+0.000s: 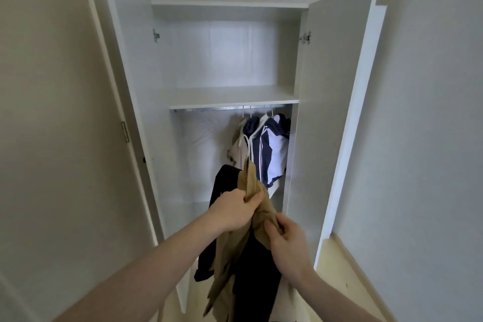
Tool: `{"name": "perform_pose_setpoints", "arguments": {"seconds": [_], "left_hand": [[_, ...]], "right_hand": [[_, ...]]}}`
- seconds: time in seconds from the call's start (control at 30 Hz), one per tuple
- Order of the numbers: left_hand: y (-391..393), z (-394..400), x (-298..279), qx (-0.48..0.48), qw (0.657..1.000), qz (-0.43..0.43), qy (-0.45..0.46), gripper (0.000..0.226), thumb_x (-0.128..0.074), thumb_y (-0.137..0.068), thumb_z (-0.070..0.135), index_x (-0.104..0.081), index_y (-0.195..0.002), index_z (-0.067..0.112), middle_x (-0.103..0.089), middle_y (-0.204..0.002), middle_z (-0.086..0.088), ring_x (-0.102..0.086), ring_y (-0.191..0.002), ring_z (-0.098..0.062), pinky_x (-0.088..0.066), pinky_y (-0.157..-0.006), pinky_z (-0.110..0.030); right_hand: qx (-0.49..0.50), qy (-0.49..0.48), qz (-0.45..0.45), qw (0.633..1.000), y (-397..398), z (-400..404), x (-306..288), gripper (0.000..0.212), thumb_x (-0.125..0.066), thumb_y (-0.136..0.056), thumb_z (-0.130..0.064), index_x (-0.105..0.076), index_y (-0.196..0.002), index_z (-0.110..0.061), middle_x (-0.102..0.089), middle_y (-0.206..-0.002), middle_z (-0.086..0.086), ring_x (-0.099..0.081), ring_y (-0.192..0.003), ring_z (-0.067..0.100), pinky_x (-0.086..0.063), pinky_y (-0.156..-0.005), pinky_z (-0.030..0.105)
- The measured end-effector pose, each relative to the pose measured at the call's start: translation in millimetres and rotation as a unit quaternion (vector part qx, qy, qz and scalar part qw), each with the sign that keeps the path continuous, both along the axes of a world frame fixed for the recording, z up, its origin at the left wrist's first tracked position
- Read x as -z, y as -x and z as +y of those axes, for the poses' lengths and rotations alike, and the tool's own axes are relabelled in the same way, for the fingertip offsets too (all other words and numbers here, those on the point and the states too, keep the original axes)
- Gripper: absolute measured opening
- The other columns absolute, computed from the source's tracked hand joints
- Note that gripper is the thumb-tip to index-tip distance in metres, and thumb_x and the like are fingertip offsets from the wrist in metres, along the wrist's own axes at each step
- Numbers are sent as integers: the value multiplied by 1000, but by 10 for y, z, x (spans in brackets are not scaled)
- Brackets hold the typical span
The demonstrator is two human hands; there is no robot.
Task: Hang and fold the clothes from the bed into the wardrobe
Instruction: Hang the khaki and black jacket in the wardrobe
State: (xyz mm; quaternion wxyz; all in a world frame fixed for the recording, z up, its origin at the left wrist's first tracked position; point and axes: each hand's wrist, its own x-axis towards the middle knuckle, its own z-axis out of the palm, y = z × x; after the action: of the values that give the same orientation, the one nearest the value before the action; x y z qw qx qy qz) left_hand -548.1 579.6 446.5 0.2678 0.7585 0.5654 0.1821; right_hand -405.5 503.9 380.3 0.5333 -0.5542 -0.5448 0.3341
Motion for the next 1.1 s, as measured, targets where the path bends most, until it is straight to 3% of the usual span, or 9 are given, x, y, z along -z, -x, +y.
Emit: {"name": "perform_pose_setpoints", "arguments": {"seconds": [0.1,0.17,0.33,0.47,0.6,0.7,0.83,0.97,1.1], "left_hand": [[84,475,138,-50,998,-36,-17,66,-42,-83,83,-66,-69,23,-68,-72,5,-67,-76,-17,-55,-74,-35],[148,801,207,-91,993,-61,-53,65,-48,-74,85,-72,-70,24,-70,-70,6,-68,-73,-15,-58,-71,-35],[270,1650,315,-122,984,-115,-64,38,-65,-85,51,-67,-61,21,-65,-61,2,-65,-62,-17,-51,-57,-32],[384,2321,442,-152,977,-129,-75,38,-61,-84,44,-57,-55,19,-58,-55,3,-61,-60,-22,-47,-55,-32],[587,2942,583,-167,975,-118,-93,39,-60,-94,31,-57,-59,15,-59,-59,-1,-60,-62,-23,-46,-56,-32],[718,3334,684,-160,977,-101,-101,34,-57,-98,29,-64,-71,10,-63,-68,-3,-61,-65,-19,-52,-60,-33],[796,3785,750,-155,980,-66,-107,35,-59,-98,31,-57,-67,16,-61,-66,-2,-61,-63,-18,-51,-56,-31],[799,4226,818,-154,979,-28,-130,38,-60,-97,31,-49,-62,20,-56,-62,2,-56,-58,-14,-37,-50,-27],[756,4655,871,-165,976,21,-138,38,-58,-99,35,-47,-64,23,-54,-65,5,-51,-58,-8,-29,-47,-23]], "right_hand": [[-38,0,-7,999,126,471,53,23,-54,-104,-18,-75,-109,-28,-76,-101,-9,-70,-98,11,-59,-90,34],[-65,4,-22,998,180,765,69,21,-53,-105,-20,-73,-109,-25,-75,-100,-6,-70,-97,15,-59,-91,39],[-118,3,-97,988,242,1507,98,24,-54,-101,-37,-67,-109,-19,-69,-99,2,-67,-95,23,-56,-91,49],[-147,7,-145,978,345,2130,73,5,-63,-98,-30,-67,-101,-28,-66,-93,-11,-64,-88,9,-56,-85,29],[-136,47,-203,969,261,2716,142,26,-64,-97,-39,-62,-123,-41,-65,-109,-22,-63,-103,3,-54,-92,23],[-92,91,-221,967,118,3083,251,32,-63,-98,-42,-59,-129,-39,-61,-117,-19,-62,-103,2,-47,-83,10],[-66,129,-241,960,-59,3591,322,35,-65,-98,-39,-57,-132,-35,-58,-124,-14,-61,-103,4,-45,-81,10],[-60,135,-267,952,-245,4247,367,40,-65,-97,-37,-56,-135,-32,-55,-129,-11,-60,-103,3,-45,-86,15],[-82,137,-299,941,-364,5003,447,45,-66,-97,-32,-54,-140,-24,-49,-129,-3,-60,-90,8,-49,-62,11]]}}
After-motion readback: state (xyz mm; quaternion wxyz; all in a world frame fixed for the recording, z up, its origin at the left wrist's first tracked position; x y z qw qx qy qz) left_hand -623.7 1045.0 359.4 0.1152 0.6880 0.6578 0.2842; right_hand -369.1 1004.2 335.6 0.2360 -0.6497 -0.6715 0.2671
